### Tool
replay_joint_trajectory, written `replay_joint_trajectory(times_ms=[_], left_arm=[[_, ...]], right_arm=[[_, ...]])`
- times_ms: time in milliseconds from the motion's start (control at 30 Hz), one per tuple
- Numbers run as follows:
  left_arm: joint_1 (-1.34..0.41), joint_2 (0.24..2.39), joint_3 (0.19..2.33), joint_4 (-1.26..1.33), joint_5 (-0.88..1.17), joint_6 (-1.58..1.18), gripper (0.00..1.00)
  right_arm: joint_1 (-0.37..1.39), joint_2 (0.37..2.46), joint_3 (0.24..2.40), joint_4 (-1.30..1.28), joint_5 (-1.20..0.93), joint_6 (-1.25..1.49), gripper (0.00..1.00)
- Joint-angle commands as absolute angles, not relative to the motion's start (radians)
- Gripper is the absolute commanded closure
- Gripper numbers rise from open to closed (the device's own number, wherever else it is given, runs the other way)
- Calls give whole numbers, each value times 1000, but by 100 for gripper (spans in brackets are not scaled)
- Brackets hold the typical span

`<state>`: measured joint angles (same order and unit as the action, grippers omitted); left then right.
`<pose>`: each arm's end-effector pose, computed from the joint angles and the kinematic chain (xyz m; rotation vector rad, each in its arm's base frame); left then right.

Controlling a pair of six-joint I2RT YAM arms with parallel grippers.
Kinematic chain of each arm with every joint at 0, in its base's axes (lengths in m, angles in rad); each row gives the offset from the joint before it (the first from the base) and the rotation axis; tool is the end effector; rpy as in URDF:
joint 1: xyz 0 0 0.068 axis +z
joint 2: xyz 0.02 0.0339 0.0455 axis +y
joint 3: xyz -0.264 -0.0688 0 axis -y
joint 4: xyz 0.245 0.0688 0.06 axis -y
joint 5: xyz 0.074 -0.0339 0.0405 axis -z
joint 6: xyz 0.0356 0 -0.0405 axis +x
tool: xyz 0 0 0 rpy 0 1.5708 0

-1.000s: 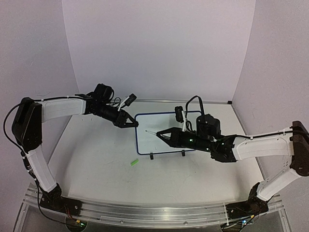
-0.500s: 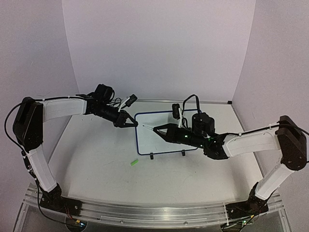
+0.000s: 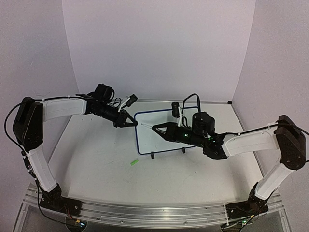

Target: Write a sentence on the whiteboard

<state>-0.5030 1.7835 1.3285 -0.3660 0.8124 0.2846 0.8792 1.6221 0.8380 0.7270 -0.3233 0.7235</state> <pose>0.3286 -0.2103 0.2457 1.2288 1.9536 -1.0705 0.2189 0.2822 0.2405 -0.4224 1.7984 1.4458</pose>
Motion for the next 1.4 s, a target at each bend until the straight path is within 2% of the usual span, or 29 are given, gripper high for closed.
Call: replay_joint_trajectory(times_ms=[0,1367], left_arm=[[-504,1766,1346,-406,785,309,100],[-506,1775,1355,-417,793,310,100]], right_arm=[[860,1654,887,801,-323,721,100],[807,1807,962,911,-291,750,100]])
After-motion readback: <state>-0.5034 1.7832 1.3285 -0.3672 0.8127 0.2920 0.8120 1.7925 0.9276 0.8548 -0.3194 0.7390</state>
